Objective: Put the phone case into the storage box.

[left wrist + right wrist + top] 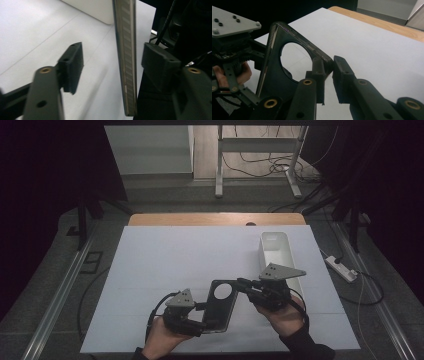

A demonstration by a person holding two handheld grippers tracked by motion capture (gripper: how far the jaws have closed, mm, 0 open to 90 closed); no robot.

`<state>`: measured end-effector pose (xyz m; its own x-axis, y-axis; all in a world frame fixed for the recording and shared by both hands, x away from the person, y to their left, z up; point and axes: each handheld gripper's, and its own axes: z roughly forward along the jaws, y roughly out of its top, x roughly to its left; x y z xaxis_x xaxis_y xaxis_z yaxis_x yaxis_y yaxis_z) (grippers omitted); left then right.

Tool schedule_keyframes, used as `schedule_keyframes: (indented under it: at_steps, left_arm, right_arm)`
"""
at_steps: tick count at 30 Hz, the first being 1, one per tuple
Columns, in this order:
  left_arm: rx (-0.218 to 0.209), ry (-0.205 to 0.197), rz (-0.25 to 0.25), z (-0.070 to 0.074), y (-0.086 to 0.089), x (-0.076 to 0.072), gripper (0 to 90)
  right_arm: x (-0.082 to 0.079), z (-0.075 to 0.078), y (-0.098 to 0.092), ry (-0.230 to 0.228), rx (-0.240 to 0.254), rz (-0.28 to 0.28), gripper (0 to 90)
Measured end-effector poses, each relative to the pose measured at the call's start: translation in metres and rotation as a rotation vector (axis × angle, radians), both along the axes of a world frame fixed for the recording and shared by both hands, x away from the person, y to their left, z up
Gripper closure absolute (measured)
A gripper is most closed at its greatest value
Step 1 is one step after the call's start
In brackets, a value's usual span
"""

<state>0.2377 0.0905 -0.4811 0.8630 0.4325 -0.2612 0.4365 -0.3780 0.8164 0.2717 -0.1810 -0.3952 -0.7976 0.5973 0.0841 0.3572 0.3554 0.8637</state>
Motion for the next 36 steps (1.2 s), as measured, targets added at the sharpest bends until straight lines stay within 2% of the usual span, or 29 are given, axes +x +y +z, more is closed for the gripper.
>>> schedule_keyframes:
  at_steps: [9, 14, 21, 27, 31, 36]
  left_arm:
    - [-0.015, -0.015, 0.024, 0.005, 0.007, -0.001, 17.8]
    - [-0.029, -0.014, 0.021, 0.006, 0.015, -0.003, 15.6]
    - [-0.021, -0.027, 0.057, 0.005, 0.028, -0.006, 10.9]
    - [0.010, -0.054, 0.091, 0.002, 0.035, -0.008, 6.1]
    - [0.068, -0.085, 0.120, -0.003, 0.041, -0.010, 4.7]
    - [0.109, -0.099, 0.139, -0.008, 0.046, -0.012, 2.9]
  right_arm:
    - [0.003, 0.000, -0.003, 0.004, -0.008, -0.020, 79.9]
    - [0.006, 0.001, -0.006, 0.003, -0.010, -0.035, 79.9]
    - [0.011, 0.004, -0.012, -0.008, -0.007, -0.057, 79.9]
    - [0.014, 0.010, -0.015, -0.021, -0.013, -0.069, 79.9]
    - [0.015, 0.013, -0.017, -0.030, -0.015, -0.075, 79.9]
    - [0.017, 0.016, -0.019, -0.038, -0.017, -0.079, 79.9]
